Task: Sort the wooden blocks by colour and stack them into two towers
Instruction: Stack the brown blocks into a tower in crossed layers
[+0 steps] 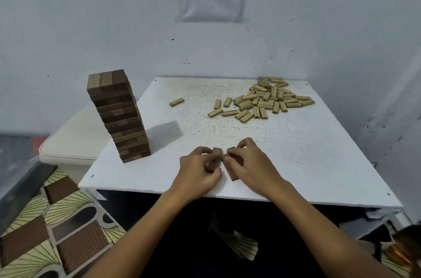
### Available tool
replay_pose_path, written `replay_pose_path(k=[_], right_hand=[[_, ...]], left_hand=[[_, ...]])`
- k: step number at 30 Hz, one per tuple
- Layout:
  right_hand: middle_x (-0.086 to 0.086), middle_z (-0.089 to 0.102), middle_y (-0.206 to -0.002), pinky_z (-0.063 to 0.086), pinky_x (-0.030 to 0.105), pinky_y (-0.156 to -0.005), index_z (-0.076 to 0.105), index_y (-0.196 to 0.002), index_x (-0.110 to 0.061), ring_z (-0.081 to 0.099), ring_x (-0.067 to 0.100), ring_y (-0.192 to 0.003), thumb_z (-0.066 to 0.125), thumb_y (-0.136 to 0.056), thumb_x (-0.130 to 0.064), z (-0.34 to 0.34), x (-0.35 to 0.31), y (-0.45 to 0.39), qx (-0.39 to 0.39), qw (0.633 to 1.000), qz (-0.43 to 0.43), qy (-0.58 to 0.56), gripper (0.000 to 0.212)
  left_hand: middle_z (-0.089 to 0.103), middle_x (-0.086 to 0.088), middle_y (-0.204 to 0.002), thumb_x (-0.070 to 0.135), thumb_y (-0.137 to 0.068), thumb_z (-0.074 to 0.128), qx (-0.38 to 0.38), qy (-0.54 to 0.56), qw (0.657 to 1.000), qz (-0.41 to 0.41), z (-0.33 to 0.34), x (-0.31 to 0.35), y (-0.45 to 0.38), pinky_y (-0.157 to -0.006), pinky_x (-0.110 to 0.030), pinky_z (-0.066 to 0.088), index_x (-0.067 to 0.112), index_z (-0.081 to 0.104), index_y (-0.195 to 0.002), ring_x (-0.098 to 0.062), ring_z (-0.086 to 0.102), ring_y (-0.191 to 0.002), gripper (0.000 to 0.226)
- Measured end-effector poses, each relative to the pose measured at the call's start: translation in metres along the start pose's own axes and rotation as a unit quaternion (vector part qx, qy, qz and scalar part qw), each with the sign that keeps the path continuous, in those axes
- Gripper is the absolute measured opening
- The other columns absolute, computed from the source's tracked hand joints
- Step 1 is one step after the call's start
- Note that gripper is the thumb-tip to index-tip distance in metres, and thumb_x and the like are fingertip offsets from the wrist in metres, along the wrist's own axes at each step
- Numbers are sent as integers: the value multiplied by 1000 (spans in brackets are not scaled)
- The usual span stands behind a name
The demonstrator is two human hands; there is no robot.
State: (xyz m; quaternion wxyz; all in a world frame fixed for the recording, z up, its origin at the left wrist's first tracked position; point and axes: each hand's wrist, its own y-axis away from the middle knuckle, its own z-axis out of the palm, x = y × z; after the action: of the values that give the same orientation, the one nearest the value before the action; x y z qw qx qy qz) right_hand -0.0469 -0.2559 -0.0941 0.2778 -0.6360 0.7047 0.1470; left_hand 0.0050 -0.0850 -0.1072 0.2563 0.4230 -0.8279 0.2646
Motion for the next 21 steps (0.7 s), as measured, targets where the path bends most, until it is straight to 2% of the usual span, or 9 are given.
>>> replay_pose_path(k=[2,4,7,10,15,21], right_hand=[[-2,47,-121,46,33,-93,66,-123,-19,55,18,-104,57,-93,-35,-4,2,5,-15,999,2,-37,34],[-5,44,-132,41,32,-101,63,-127,-23,49,15,-116,63,-87,-26,-11,7,8,-43,997,-1,-61,40],[-8,34,-150,26,35,-113,53,-136,-30,28,13,-137,69,-82,-22,-22,15,8,-109,993,-19,-44,57],[-14,30,-154,20,39,-117,46,-141,-34,19,10,-141,74,-81,-24,-26,16,8,-148,987,-17,-62,67],[-17,31,-153,18,47,-117,49,-139,-38,19,5,-141,76,-78,-26,-26,21,11,-163,983,-23,-81,68],[-18,30,-153,16,41,-116,50,-138,-38,18,1,-138,79,-79,-31,-25,21,14,-157,985,-27,-70,67]], left_hand=[[58,11,-115,43,-73,59,-30,-3,1000,3,-5,-2,4,-101,-38,42,27,70,-118,-5,58,-96,49],[52,15,-116,54,-70,62,-68,-11,998,7,-11,-5,4,-103,-42,38,29,67,-123,-4,54,-100,59],[41,13,-139,67,-66,65,-126,-51,990,33,-20,-5,1,-109,-38,25,36,56,-135,-8,41,-125,76],[25,14,-156,68,-66,72,-152,-64,985,59,-20,-3,-5,-108,-40,19,36,48,-141,-9,26,-137,85],[46,9,-146,75,-62,62,-141,-41,987,69,-12,-5,-10,-108,-46,30,30,57,-135,-11,35,-130,87],[51,8,-141,73,-62,65,-115,-8,991,71,-6,-13,-7,-107,-40,35,29,61,-130,-9,42,-123,82]])
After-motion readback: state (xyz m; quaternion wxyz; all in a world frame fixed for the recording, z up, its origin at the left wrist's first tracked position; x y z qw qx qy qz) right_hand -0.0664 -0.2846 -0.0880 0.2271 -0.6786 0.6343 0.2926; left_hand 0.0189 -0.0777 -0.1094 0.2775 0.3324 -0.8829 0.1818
